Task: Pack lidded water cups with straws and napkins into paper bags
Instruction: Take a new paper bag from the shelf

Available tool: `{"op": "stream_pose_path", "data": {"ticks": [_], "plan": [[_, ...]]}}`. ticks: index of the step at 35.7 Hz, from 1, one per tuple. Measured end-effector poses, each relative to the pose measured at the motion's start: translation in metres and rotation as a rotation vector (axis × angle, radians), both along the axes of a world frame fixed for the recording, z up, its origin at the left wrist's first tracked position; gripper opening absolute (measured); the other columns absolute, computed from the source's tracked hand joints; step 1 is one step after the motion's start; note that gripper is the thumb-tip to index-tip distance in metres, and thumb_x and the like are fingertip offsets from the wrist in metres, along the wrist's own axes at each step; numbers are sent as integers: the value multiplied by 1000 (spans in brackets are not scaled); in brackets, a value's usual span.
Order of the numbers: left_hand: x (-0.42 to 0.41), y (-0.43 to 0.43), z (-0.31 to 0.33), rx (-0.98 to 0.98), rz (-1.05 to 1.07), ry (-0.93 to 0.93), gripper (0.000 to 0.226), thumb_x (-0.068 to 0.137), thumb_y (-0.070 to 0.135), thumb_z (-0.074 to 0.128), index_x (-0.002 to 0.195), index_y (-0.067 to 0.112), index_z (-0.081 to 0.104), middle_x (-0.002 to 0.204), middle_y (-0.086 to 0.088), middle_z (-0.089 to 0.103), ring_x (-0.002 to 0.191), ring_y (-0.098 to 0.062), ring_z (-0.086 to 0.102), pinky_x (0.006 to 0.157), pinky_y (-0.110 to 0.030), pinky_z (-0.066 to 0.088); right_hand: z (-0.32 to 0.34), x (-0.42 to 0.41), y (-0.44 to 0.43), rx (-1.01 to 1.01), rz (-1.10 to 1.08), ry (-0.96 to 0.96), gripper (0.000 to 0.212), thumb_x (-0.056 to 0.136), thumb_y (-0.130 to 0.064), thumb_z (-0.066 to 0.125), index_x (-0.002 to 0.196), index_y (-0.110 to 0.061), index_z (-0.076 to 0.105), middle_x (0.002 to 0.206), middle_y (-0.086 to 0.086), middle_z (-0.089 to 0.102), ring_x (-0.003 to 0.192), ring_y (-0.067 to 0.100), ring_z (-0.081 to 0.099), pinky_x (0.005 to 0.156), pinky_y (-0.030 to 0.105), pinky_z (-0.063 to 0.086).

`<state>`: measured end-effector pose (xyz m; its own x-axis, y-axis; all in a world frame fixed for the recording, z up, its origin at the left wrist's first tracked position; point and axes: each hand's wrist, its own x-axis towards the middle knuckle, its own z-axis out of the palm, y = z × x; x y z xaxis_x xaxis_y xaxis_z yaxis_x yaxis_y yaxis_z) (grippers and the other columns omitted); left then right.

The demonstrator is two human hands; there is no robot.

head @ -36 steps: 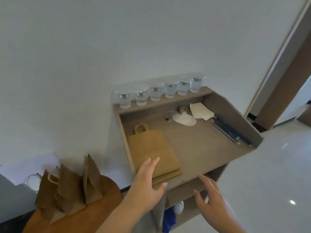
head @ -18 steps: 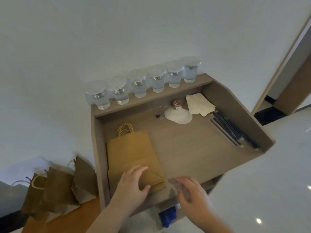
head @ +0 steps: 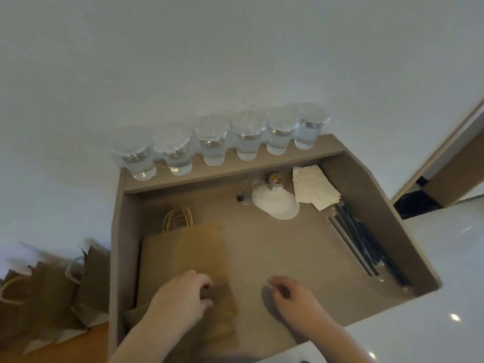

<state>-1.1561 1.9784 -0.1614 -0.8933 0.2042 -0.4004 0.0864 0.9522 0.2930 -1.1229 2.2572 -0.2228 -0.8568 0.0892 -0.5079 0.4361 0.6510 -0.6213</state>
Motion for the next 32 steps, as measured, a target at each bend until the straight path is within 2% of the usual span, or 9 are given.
{"op": "stream_pose_path", "data": {"ticks": [4, 10, 13, 18, 20, 23, 27, 29, 32], "plan": [[14, 2, 40, 38, -49, 175, 35, 99, 45, 59, 133, 52, 64, 105, 22, 59, 114, -8, 59, 95, -27, 49, 8, -42, -15, -107, 22, 18, 38, 106, -53, 53, 94, -25, 75, 70, -13, 70, 63, -10, 62, 63, 11, 45], [34, 32, 87, 8, -114, 267, 51, 100, 38, 53, 146, 60, 49, 89, 20, 41, 104, -11, 48, 92, -34, 45, 43, -85, -28, -648, 26, -133, 64, 85, -81, 55, 108, -29, 85, 106, -2, 83, 94, 15, 78, 84, 31, 56], [40, 64, 99, 51, -141, 236, 58, 98, 38, 54, 148, 65, 42, 89, 19, 35, 106, -8, 42, 91, -33, 40, 58, -104, -12, -849, 46, -227, 55, 91, -68, 71, 121, -23, 80, 120, 5, 81, 112, 25, 78, 101, 46, 58], [44, 114, 94, -50, -227, 268, 62, 73, 42, 79, 129, 63, 64, 88, 20, 52, 93, -4, 60, 81, -23, 53, 82, -132, 27, -1012, -73, -365, 35, 106, -33, 66, 133, -11, 65, 117, 11, 81, 105, 30, 80, 80, 43, 66], [40, 137, 92, 12, -101, 162, 53, 86, 41, 69, 132, 67, 59, 114, 22, 55, 112, -2, 55, 98, -22, 43, 95, -140, 46, -1030, -48, -348, 31, 106, -32, 65, 132, -15, 65, 117, 7, 81, 104, 27, 80, 83, 43, 64], [37, 160, 86, 210, 105, 139, 56, 90, 27, 58, 137, 57, 60, 150, 31, 41, 137, 12, 41, 114, -16, 34, 124, -144, 71, -940, 89, -208, 25, 105, -40, 64, 125, -25, 69, 110, -7, 83, 99, 13, 80, 85, 35, 62], [29, 187, 95, 910, 583, 268, 49, 98, -21, 49, 132, 11, 67, 144, -16, 62, 127, -19, 66, 105, -25, 51, 158, -140, 102, -709, 356, 52, 22, 107, -44, 60, 107, -31, 78, 101, -14, 82, 95, 5, 77, 88, 25, 60], [22, 194, 102, 1186, 721, 325, 42, 95, 4, 70, 135, 14, 63, 139, -16, 68, 122, -31, 70, 102, -39, 54, 171, -132, 107, -740, 477, 124, 23, 110, -28, 58, 103, -26, 79, 94, -16, 80, 91, 3, 74, 86, 18, 57], [2, 206, 116, 1573, 834, 186, 104, 63, 64, 92, 146, 13, 55, 139, -15, 69, 120, -37, 71, 96, -55, 60, 175, -122, 123, -756, 765, 347, 29, 106, -24, 65, 133, -34, 68, 129, -25, 71, 124, -6, 63, 107, 19, 48]]}}
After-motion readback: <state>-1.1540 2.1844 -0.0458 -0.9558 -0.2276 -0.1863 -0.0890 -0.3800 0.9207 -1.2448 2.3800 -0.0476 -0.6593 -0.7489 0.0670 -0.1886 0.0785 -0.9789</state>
